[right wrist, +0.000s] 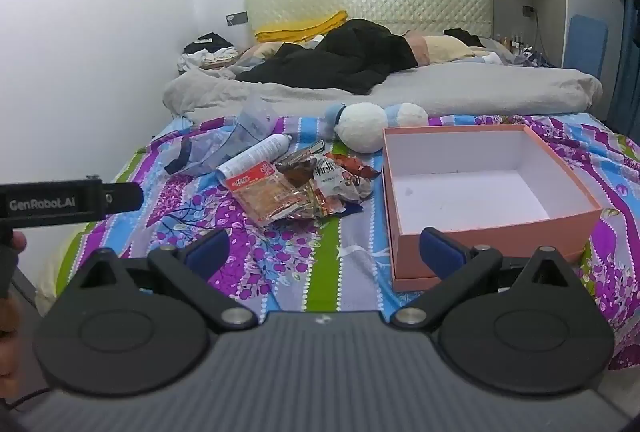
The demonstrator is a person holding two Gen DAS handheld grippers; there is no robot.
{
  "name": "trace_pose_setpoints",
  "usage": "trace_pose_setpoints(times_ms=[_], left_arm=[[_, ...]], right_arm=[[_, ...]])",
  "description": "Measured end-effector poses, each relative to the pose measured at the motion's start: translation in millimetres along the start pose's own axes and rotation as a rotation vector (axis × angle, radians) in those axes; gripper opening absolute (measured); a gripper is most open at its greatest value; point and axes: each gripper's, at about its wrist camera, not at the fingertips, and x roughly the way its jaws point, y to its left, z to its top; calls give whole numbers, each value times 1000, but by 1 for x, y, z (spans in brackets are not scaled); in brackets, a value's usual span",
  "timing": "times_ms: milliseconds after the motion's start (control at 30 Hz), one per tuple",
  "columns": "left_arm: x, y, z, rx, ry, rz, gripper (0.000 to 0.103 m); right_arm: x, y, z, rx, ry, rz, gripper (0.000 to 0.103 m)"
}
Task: Organize snacks
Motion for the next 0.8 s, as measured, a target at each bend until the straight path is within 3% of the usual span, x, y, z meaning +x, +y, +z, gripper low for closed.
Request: trace_pose_setpoints(times_ms=[800], left_arm=[[-4, -1, 4, 1, -1, -9, 103]], right_arm=[[-5, -4, 3, 3, 6, 0, 103]])
